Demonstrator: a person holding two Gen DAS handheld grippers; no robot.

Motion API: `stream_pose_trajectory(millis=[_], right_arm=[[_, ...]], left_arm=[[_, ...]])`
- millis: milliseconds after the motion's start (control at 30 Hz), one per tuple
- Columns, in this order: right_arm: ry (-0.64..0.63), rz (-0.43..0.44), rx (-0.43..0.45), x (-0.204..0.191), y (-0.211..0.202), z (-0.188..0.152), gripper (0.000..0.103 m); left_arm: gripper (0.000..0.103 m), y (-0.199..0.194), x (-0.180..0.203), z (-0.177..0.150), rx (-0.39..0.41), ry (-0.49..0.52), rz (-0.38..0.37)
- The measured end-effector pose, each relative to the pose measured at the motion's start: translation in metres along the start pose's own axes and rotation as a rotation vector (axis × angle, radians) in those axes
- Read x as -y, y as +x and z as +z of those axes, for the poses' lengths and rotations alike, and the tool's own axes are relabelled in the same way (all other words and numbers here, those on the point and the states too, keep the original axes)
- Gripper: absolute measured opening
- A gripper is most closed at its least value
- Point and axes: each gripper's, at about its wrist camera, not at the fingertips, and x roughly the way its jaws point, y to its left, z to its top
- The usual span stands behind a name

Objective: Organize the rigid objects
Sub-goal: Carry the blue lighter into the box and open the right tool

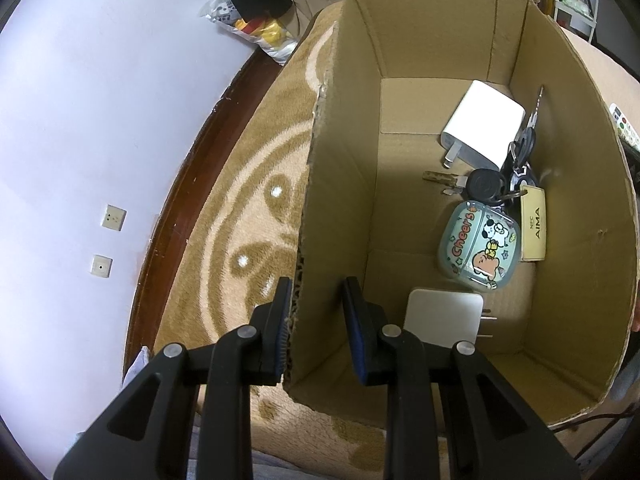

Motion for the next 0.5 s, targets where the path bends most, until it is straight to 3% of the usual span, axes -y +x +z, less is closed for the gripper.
stream_pose_trajectory(millis=[267,500], right_arm=[[-0.027,0.099,0.123,-0.024,-0.055,0.020,0.029],[-0.110,0.169,0.161,-0.063,-0.085,0.020,0.029]], left_arm=[[0.025,-0.001,0.001,0.000,0.000,-0.002,-0.001],[0.025,-0.001,-0.001,0.001,0.004,-0.002,0.003]])
